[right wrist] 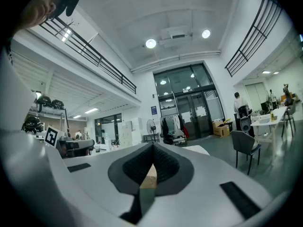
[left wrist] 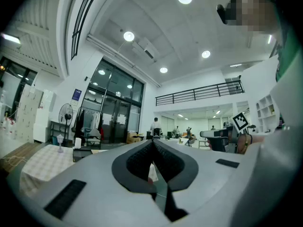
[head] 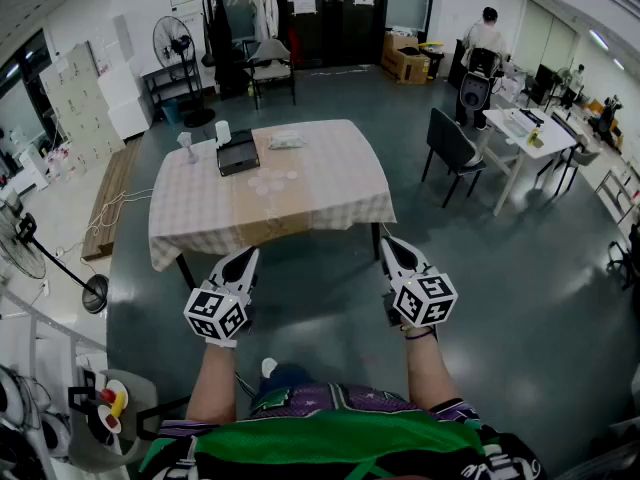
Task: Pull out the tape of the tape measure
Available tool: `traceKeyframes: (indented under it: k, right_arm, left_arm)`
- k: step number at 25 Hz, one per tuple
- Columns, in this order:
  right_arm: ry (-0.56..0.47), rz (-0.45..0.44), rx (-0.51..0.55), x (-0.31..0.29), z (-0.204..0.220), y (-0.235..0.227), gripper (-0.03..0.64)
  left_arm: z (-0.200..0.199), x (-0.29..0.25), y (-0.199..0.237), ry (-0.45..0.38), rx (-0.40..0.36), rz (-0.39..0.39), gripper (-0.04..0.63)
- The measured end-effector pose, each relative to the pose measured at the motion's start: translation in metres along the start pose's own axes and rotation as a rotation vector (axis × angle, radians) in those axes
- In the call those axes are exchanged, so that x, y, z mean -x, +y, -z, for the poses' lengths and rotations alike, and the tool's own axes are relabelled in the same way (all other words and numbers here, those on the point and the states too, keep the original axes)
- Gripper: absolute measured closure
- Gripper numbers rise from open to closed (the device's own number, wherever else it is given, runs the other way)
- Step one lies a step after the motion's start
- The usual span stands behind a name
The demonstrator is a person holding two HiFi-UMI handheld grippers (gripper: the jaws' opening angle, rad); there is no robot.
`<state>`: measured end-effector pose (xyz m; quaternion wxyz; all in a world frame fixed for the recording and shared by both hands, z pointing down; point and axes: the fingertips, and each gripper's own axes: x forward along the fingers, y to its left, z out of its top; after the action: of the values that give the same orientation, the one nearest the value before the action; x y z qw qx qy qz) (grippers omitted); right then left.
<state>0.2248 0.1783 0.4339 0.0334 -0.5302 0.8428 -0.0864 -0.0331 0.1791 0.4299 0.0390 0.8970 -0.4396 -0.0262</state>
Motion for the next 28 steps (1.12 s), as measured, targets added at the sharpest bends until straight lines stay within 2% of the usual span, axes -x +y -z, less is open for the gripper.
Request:
traceKeyframes:
  k: [4, 9, 14, 19, 24, 28]
  right_arm:
    - [0.000, 0.015, -0.004, 0.002, -0.002, -0.007, 0.612]
    - [0.001, 0.035, 0.004, 0.007, 0.000, -0.010, 0.612]
    - [0.009, 0.033, 0.017, 0.008, 0.002, -0.012, 0.612]
    - [-0.031, 0.038, 0.022, 0.008, 0.000, -0.021, 0.611]
    - [-0.040, 0.035, -0.006, 0.001, 0.004, -0.038, 0.611]
    - [-0.042, 0.070, -0.011, -0.015, 0.008, -0.051, 0.611]
  left_arm:
    - [0.000, -0.003, -0.002, 0.000, -0.021, -0.021, 0.574]
    - [0.006, -0.004, -0.020, -0.002, -0.045, 0.011, 0.575]
    - [0.004, -0.006, -0.036, -0.016, -0.021, 0.035, 0.575]
    - [0.006, -0.010, -0.038, -0.014, -0.054, -0.016, 0.575]
    - [0.000, -0.021, -0.024, -0.071, -0.021, -0.078, 0.574]
    - [-0.002, -0.033, -0.004, -0.099, 0.002, -0.133, 0.574]
